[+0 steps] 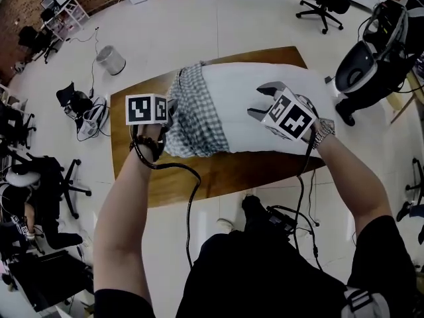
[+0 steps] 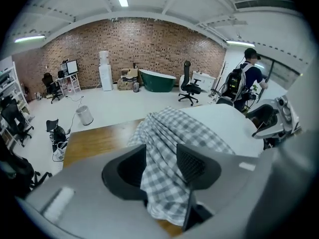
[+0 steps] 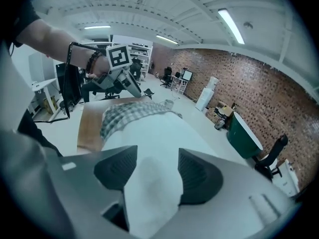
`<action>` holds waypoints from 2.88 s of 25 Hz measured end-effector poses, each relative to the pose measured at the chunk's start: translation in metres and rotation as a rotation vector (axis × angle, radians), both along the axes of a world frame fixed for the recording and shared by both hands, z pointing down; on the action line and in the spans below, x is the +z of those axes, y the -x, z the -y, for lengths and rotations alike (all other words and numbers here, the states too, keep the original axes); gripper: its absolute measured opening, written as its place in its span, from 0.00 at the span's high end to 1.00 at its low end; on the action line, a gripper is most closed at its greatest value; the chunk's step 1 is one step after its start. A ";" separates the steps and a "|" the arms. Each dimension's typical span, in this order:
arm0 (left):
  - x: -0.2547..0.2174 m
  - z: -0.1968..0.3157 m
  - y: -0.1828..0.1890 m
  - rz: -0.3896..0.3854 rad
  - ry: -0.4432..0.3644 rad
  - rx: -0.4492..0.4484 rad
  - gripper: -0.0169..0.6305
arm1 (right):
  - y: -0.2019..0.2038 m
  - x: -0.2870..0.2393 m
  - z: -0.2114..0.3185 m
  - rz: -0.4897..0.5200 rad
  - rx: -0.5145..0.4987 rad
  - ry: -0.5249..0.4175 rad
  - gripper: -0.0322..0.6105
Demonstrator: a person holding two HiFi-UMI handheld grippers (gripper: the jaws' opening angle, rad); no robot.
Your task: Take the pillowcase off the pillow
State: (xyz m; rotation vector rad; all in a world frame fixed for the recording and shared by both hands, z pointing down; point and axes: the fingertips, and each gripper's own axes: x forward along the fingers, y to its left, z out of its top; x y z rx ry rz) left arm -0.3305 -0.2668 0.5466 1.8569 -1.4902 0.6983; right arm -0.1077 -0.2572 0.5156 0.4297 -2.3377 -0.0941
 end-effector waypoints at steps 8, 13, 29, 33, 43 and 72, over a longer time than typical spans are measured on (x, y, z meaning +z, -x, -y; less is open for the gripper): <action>0.011 -0.061 -0.028 -0.117 -0.003 0.009 0.65 | 0.025 0.015 -0.055 -0.059 -0.061 -0.042 0.51; 0.036 -0.094 -0.041 -0.139 -0.002 0.006 0.61 | 0.027 0.045 -0.072 -0.141 -0.075 -0.181 0.48; 0.104 -0.077 -0.047 -0.152 0.063 -0.140 0.53 | 0.044 0.117 -0.029 -0.442 -0.108 -0.624 0.53; 0.111 -0.090 -0.043 -0.091 0.067 -0.131 0.72 | 0.032 0.116 -0.035 -0.423 -0.074 -0.665 0.82; 0.085 -0.107 -0.024 -0.043 0.007 -0.181 0.89 | -0.012 0.092 -0.042 -0.354 -0.048 -0.680 0.92; 0.043 -0.199 0.075 0.102 -0.072 -0.328 0.69 | -0.051 0.031 -0.170 -0.365 -0.073 -0.338 0.55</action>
